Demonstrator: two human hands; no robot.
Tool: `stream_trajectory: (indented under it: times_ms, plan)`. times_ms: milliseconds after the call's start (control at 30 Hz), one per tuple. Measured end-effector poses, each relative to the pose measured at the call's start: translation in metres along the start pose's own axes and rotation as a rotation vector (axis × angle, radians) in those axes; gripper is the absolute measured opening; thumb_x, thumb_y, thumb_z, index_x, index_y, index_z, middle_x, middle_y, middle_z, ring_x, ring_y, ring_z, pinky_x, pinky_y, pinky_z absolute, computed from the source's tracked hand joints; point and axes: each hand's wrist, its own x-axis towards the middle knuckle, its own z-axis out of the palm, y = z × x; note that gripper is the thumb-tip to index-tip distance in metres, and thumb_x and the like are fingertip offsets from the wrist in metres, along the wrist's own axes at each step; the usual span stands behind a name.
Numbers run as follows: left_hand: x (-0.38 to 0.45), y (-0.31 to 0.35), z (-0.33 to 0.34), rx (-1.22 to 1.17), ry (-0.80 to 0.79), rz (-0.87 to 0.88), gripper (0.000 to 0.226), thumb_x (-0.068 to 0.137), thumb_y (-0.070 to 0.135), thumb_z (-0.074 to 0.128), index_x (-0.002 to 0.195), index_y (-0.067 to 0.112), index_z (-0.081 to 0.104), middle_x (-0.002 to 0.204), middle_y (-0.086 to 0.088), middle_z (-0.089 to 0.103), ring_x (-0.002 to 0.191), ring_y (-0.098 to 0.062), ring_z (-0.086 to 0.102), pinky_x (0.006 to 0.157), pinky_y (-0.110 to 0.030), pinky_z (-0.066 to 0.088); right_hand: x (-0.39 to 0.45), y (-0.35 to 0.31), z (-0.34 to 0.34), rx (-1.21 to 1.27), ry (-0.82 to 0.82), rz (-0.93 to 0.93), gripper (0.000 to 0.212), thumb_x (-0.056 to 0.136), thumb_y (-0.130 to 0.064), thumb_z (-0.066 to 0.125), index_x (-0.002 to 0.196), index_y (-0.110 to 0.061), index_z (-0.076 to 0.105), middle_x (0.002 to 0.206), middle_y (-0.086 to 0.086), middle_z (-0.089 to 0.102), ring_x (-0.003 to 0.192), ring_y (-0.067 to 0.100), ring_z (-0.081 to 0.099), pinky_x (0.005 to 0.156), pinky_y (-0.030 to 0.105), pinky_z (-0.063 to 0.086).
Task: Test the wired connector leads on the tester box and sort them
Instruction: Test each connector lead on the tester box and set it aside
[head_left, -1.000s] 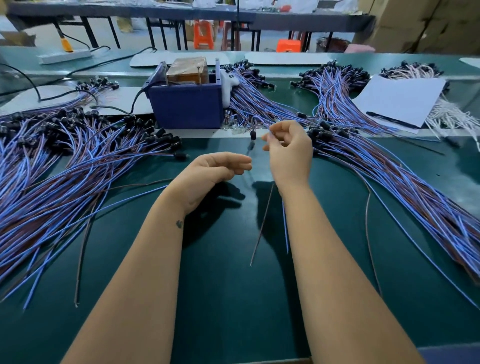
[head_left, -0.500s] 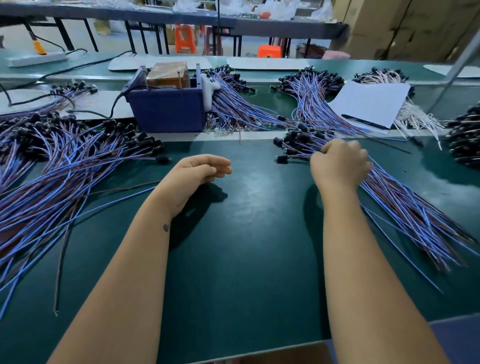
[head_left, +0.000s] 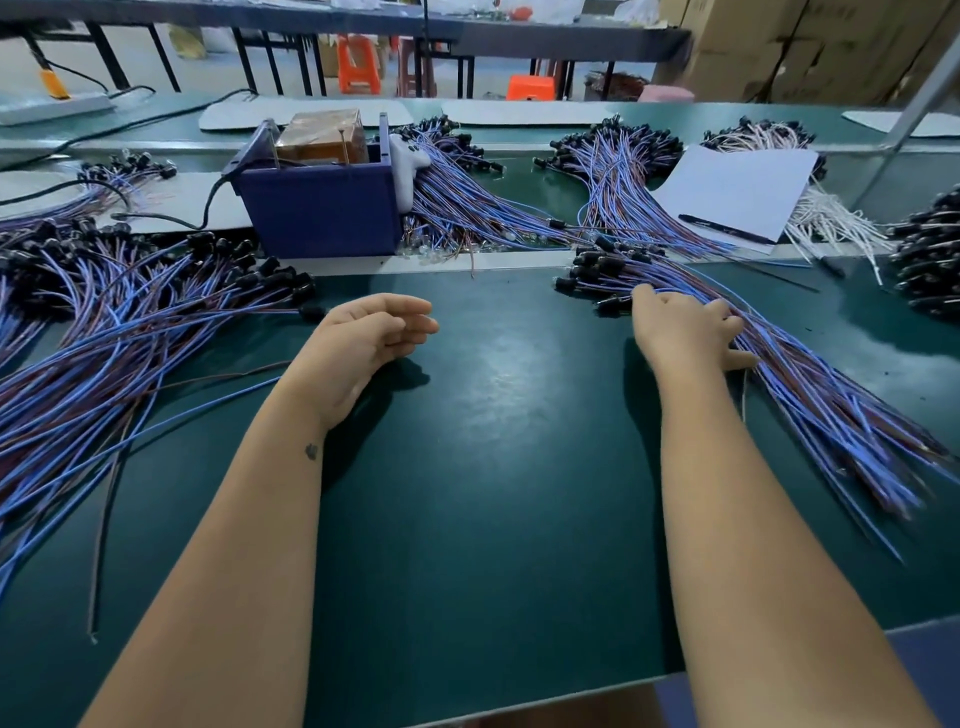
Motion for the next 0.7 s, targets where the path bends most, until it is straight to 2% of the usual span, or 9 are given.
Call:
stream_trajectory:
  times_ms: [133, 233, 300, 367, 433, 467, 533, 600, 700]
  plan:
    - [0.000, 0.003, 0.006, 0.037, 0.167, 0.014, 0.035, 0.095, 0.000, 0.040, 0.091, 0.020, 0.068, 0.079, 0.004, 0.073, 0.074, -0.008, 0.066, 0.067, -0.020, 0.053, -0.009, -0.015, 0.007, -0.012, 0.084, 0.010, 0.054, 0.091, -0.049, 0.032, 0.129, -0.021, 0.058, 0.149, 0.018, 0.032, 0.138, 0.036, 0.021, 0.110, 0.066, 0.009]
    - [-0.004, 0.002, 0.004, 0.283, 0.424, 0.112, 0.031, 0.090, 0.007, 0.045, 0.084, 0.027, 0.067, 0.079, 0.006, 0.070, 0.064, -0.009, 0.064, 0.058, -0.021, 0.049, -0.032, -0.039, 0.021, 0.026, 0.216, -0.094, 0.042, 0.089, -0.039, 0.041, 0.119, -0.019, 0.063, 0.137, 0.015, 0.044, 0.128, 0.034, 0.032, 0.109, 0.057, 0.021]
    - [-0.006, 0.001, -0.003, 0.470, 0.612, 0.182, 0.026, 0.088, 0.013, 0.045, 0.088, 0.028, 0.066, 0.084, 0.004, 0.067, 0.071, -0.018, 0.067, 0.064, -0.031, 0.054, -0.053, -0.060, 0.034, 0.092, 0.262, -0.256, 0.034, 0.088, -0.034, 0.045, 0.113, -0.021, 0.066, 0.129, 0.011, 0.050, 0.122, 0.031, 0.037, 0.104, 0.048, 0.024]
    - [-0.006, 0.000, -0.014, 0.612, 0.699, 0.190, 0.025, 0.089, 0.014, 0.046, 0.099, 0.024, 0.066, 0.100, 0.000, 0.065, 0.082, -0.022, 0.066, 0.075, -0.039, 0.054, -0.076, -0.083, 0.048, 0.175, 0.225, -0.464, 0.030, 0.089, -0.030, 0.048, 0.112, -0.023, 0.065, 0.124, 0.008, 0.054, 0.118, 0.029, 0.041, 0.098, 0.042, 0.025]
    - [-0.004, -0.002, -0.022, 0.793, 0.683, 0.115, 0.028, 0.089, 0.014, 0.050, 0.111, 0.018, 0.065, 0.115, -0.005, 0.062, 0.090, -0.019, 0.058, 0.077, -0.032, 0.044, -0.099, -0.102, 0.062, 0.305, 0.053, -0.655, 0.032, 0.090, -0.026, 0.050, 0.119, -0.023, 0.063, 0.125, 0.008, 0.054, 0.118, 0.029, 0.043, 0.095, 0.037, 0.027]
    - [-0.003, -0.004, -0.023, 0.861, 0.648, 0.069, 0.031, 0.088, 0.014, 0.052, 0.117, 0.017, 0.063, 0.117, -0.005, 0.062, 0.094, -0.019, 0.055, 0.078, -0.029, 0.040, -0.109, -0.107, 0.069, 0.340, -0.058, -0.732, 0.037, 0.090, -0.024, 0.051, 0.126, -0.023, 0.059, 0.128, 0.009, 0.052, 0.120, 0.029, 0.044, 0.098, 0.037, 0.029]
    - [-0.002, -0.006, -0.022, 0.890, 0.566, 0.037, 0.035, 0.085, 0.014, 0.055, 0.120, 0.017, 0.062, 0.111, -0.001, 0.064, 0.100, -0.022, 0.057, 0.079, -0.029, 0.040, -0.122, -0.111, 0.084, 0.216, -0.189, -0.877, 0.047, 0.090, -0.024, 0.051, 0.137, -0.025, 0.051, 0.138, 0.008, 0.047, 0.127, 0.029, 0.040, 0.105, 0.039, 0.030]
    - [-0.002, -0.007, -0.019, 0.862, 0.533, 0.072, 0.032, 0.083, 0.011, 0.054, 0.113, 0.019, 0.064, 0.099, 0.005, 0.065, 0.098, -0.022, 0.059, 0.080, -0.030, 0.043, -0.125, -0.109, 0.095, -0.029, -0.161, -1.003, 0.042, 0.093, -0.029, 0.048, 0.134, -0.029, 0.054, 0.140, 0.003, 0.046, 0.130, 0.026, 0.037, 0.105, 0.038, 0.026]
    - [-0.002, -0.004, -0.011, 0.768, 0.538, 0.170, 0.026, 0.083, 0.006, 0.051, 0.096, 0.022, 0.065, 0.088, 0.007, 0.064, 0.092, -0.020, 0.061, 0.077, -0.027, 0.043, -0.122, -0.105, 0.096, -0.049, -0.044, -1.052, 0.025, 0.093, -0.030, 0.050, 0.113, -0.026, 0.064, 0.125, -0.001, 0.055, 0.121, 0.024, 0.043, 0.095, 0.037, 0.027]
